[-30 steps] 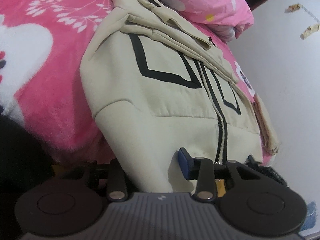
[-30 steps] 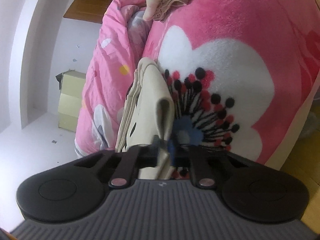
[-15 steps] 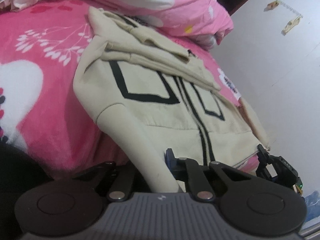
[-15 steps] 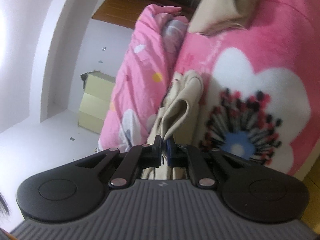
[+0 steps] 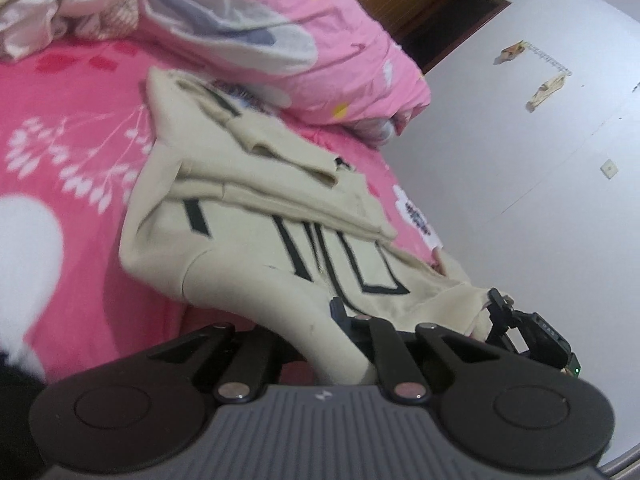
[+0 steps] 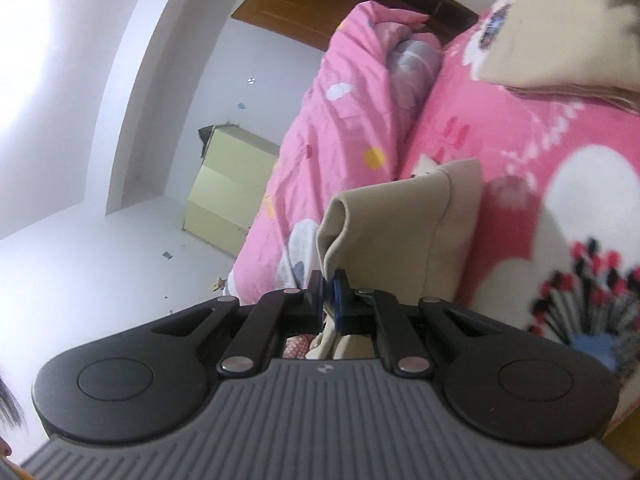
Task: Fold clothes
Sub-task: 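Grasp the jacket hem with both tools and fold it over the body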
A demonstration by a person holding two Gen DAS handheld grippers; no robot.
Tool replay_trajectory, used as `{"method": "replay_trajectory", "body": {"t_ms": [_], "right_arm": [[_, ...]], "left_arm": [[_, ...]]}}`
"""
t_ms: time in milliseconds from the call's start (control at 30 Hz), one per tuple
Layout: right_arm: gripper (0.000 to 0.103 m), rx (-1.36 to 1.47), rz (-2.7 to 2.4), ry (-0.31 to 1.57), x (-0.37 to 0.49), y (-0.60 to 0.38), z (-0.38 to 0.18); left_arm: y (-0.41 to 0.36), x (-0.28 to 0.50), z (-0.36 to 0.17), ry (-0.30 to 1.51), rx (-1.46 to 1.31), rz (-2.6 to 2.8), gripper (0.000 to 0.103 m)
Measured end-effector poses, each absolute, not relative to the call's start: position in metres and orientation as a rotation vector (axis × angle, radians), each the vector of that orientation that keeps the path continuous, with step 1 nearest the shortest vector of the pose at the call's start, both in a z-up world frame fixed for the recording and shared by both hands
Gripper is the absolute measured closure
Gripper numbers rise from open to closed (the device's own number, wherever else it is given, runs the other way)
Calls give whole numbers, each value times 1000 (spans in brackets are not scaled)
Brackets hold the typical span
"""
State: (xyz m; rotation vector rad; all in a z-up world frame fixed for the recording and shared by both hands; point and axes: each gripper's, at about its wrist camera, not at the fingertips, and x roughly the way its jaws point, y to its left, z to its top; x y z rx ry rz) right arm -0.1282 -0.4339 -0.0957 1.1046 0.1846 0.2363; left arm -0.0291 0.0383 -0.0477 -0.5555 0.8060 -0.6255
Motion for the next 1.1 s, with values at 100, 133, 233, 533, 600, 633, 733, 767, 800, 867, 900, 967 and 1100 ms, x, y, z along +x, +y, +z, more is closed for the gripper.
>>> {"method": "replay_trajectory", "body": {"t_ms": [100,133,233,533,600,633,733,767,800,867,900,967,1100], "right_arm": [[100,1063,261,181,-114,-430,-80],[100,1051,268,180,-109,-429,-75],[100,1023,285,184,-91,-426,-62],[100,955,343,197,-20,-418,-32],[100,944,359,197,0,-416,-28],[100,939,365,194,10,-416,-26],[100,942,377,189,44,-417,-24],[100,947,376,191,57,-418,-24],[100,948,374,196,70,-418,-26],[100,954,362,208,96,-420,-31],[100,959,352,216,111,-422,-36],[100,970,325,231,140,-427,-46],[97,992,198,321,195,-439,-84]], "left_arm": [[42,-20,-41,780,-565,-638,97],[44,-16,-39,771,-568,-643,97],[48,-3,-35,754,-587,-653,97],[53,55,-19,705,-575,-680,97],[54,72,-16,693,-572,-678,97],[55,81,-14,689,-571,-678,97],[57,113,-15,691,-583,-676,97],[59,125,-17,697,-592,-672,97],[60,138,-20,704,-601,-667,97],[62,165,-28,721,-621,-652,97],[63,179,-33,732,-631,-643,97],[66,211,-49,766,-664,-633,96],[77,266,-99,881,-838,-589,72]]}}
